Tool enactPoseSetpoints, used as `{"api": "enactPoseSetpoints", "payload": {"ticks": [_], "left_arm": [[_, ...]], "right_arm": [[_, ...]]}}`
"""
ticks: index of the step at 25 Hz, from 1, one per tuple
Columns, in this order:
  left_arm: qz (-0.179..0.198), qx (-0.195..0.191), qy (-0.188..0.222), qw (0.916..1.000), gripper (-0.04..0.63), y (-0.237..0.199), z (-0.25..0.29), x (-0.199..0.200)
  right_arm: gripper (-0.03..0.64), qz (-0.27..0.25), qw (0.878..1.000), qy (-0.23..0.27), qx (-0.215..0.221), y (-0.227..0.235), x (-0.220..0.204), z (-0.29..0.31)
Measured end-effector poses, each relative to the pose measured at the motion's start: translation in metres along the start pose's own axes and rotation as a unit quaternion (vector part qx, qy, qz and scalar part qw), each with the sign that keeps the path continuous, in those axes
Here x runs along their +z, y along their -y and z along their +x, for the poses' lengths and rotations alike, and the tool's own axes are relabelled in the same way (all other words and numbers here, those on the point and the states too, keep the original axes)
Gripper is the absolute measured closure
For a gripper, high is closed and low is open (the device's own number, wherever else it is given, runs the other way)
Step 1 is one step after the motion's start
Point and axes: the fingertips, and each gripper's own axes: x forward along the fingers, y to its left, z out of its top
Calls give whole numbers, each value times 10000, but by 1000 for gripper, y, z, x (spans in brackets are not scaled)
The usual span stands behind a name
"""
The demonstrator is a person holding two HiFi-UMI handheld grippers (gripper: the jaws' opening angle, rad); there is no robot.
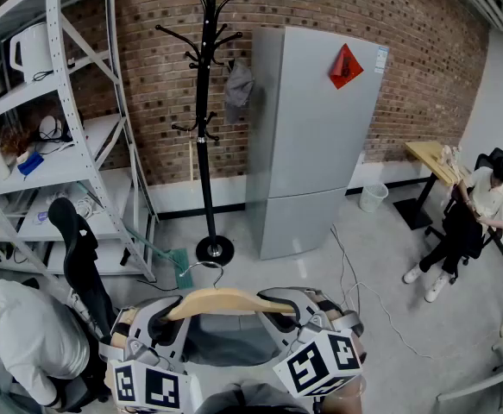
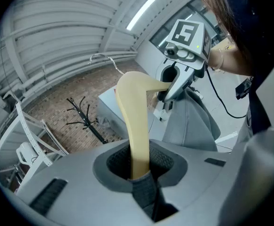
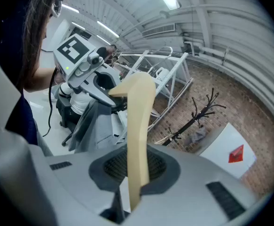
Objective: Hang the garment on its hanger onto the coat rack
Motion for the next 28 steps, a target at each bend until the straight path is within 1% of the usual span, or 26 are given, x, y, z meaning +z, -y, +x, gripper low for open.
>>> {"api": "enactPoseSetpoints", "payload": {"ticks": [6,15,28], "left_arm": [[-24,-20,2,10000,525,6,3,8],[-11,-22,-79,10000,525,8,19,9],[-61,89,-210,9997,525,-3,52,13]], "right_arm": [[564,21,10000,-37,-4,2,-7,-8],[563,102,9999,8,63,10,-20,0],[563,-76,9996,212,153,42,-32,19]]}}
